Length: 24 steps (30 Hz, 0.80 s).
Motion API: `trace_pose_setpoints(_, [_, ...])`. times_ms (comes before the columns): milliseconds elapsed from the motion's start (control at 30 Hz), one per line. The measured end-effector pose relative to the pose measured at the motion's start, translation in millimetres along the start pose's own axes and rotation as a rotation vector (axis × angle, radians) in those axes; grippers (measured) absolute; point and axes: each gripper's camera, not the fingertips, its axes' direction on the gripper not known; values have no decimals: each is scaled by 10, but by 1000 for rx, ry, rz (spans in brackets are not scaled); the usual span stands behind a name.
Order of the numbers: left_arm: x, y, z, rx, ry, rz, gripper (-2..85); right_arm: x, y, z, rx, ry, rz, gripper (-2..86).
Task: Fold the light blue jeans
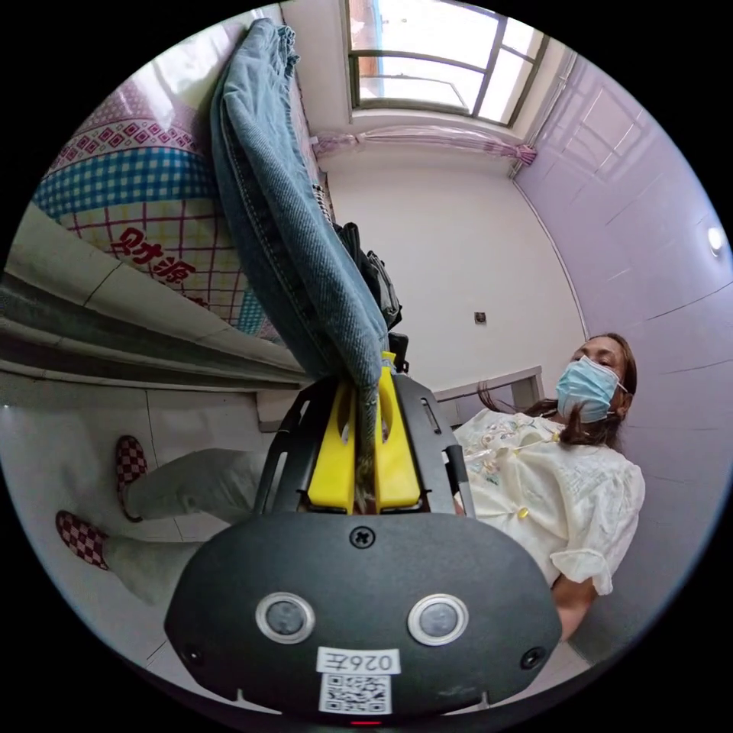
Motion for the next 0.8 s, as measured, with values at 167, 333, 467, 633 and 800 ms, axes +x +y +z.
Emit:
trace_pose_setpoints(167, [132,209,-178,11,4,-38,-4,-143,278,171,38,-16,74,-12])
trace_pose_setpoints(333, [102,408,-280,-51,26,-71,-5,-65,845,424,91,-81,242,-12])
trace_pose_setpoints(467, [72,530,-326,-80,64,-95,-6,-207,1113,535,138,-56,274,-12])
trace_pose_setpoints(633, [210,578,-380,-119,74,-101,-5,-575,1272,655,147,19,244,-12])
trace_pose_setpoints(800, [643,369,-409,-169,20,-6,-3,-745,1251,691,174,-49,242,-11])
